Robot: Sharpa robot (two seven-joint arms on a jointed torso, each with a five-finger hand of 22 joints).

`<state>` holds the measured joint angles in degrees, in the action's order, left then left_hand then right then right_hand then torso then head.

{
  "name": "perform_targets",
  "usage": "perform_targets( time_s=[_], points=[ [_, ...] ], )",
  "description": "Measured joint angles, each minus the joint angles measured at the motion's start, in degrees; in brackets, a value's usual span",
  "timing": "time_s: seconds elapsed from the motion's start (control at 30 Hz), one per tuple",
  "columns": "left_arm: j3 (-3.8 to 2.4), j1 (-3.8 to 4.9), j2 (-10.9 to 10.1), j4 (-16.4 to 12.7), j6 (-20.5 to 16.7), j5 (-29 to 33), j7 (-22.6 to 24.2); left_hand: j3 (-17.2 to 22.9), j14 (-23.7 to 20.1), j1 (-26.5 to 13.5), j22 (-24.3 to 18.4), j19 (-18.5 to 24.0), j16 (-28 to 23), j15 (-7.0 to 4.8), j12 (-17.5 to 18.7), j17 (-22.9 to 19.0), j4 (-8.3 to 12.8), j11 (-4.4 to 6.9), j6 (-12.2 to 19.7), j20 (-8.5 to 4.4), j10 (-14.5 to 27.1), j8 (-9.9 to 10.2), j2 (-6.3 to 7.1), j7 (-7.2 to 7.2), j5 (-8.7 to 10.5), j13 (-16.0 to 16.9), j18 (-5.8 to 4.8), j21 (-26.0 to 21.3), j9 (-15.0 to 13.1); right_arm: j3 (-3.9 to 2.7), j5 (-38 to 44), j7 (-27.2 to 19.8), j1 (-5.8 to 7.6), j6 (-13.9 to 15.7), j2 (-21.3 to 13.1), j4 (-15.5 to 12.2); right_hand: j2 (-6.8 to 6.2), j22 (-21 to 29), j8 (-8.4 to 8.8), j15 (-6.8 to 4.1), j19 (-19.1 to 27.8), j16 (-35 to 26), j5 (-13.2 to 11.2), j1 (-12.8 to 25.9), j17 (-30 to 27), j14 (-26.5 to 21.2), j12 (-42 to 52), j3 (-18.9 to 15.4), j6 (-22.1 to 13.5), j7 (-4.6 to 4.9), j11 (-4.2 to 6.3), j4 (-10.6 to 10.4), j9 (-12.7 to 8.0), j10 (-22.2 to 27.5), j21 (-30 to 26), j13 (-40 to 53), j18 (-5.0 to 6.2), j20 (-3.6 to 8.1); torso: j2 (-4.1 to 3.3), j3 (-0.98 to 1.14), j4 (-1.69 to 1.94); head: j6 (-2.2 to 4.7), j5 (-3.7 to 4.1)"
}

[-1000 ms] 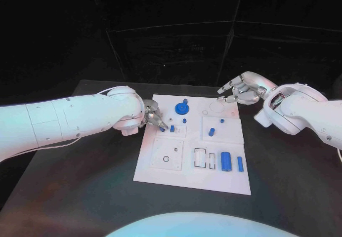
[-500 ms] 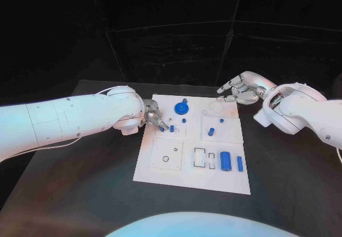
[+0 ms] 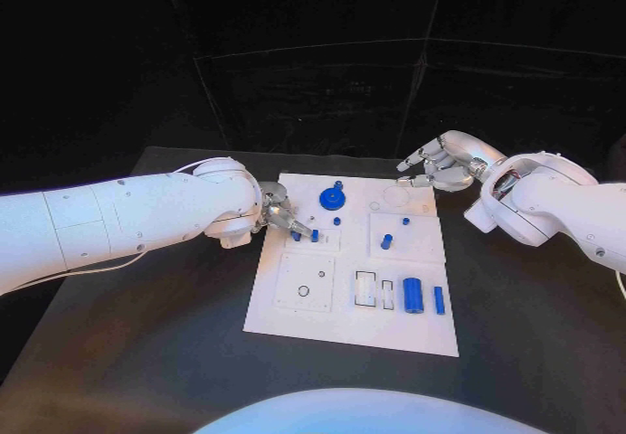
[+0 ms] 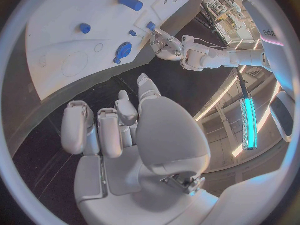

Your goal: Assemble the parts on the task board

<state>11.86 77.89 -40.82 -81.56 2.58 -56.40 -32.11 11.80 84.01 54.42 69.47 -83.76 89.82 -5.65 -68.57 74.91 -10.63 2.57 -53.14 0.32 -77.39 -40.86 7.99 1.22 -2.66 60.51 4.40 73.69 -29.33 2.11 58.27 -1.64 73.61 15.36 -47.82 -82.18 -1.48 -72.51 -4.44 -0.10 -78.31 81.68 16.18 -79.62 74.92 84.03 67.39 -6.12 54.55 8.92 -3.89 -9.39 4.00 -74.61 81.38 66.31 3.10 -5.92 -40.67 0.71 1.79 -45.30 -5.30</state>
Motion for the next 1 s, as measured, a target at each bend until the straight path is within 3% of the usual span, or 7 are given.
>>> perform_targets(
  time_s=[0.1, 0.37, 1.0],
  points=[
    [-0.02, 0.0, -0.4, -0.3, -0.57, 0.0, 0.02, -0.78, -0.08, 0.04, 0.0, 0.0, 0.0, -0.08, 0.0, 0.0, -0.53, 0.0, 0.0, 0.0, 0.0, 0.0, -0.04, 0.0, 0.0, 0.0, 0.0, 0.0, 0.07, 0.0, 0.0, 0.0, 0.0, -0.02, 0.06, 0.05, 0.0, 0.0, 0.0, 0.0, 0.0, 0.0, 0.0, 0.0, 0.0, 0.0, 0.0, 0.0, 0.0, 0.0, 0.0, 0.0, 0.0, 0.0, 0.0, 0.0, 0.0, 0.0, 0.01, 0.0, 0.0, 0.01, 0.0],
    [-0.16, 0.14, -1.32, -1.68, -2.19, 0.01, 0.31, -2.92, -0.07, 2.28, 0.0, 0.0, 0.0, -0.07, 0.0, 0.0, -1.2, 0.0, 0.0, 0.0, 0.0, -0.23, -2.28, 0.0, 0.0, 0.0, -0.01, 0.0, 0.33, 0.0, 0.0, -0.01, 0.0, -0.1, 0.26, 0.34, 0.0, 0.0, 0.0, 0.0, 0.0, 0.0, 0.0, 0.0, -0.01, 0.0, 0.0, 0.0, 0.0, 0.0, 0.0, 0.0, 0.0, 0.0, 0.0, 0.01, 0.0, 0.0, 0.01, -0.02, 0.0, -0.04, 0.02],
    [-0.21, 0.3, -1.15, -2.25, -3.27, 0.69, 1.05, -4.19, -0.07, 3.48, -0.01, 0.0, 0.0, -0.07, 0.0, 0.0, -1.22, 0.0, 0.0, 0.0, 0.0, -0.43, -3.47, 0.0, 0.0, -0.01, 0.0, 0.0, 0.55, 0.01, 0.0, -0.05, 0.0, -0.23, 0.45, 0.46, 0.0, 0.11, 0.0, 0.0, 0.0, -0.23, 0.0, 0.0, -0.01, 0.0, 0.0, -0.15, 0.0, 0.0, 0.0, -0.15, 0.0, 0.0, 0.0, -0.04, 0.0, 0.0, 0.03, 0.07, -0.03, -0.16, -0.05]
  ],
)
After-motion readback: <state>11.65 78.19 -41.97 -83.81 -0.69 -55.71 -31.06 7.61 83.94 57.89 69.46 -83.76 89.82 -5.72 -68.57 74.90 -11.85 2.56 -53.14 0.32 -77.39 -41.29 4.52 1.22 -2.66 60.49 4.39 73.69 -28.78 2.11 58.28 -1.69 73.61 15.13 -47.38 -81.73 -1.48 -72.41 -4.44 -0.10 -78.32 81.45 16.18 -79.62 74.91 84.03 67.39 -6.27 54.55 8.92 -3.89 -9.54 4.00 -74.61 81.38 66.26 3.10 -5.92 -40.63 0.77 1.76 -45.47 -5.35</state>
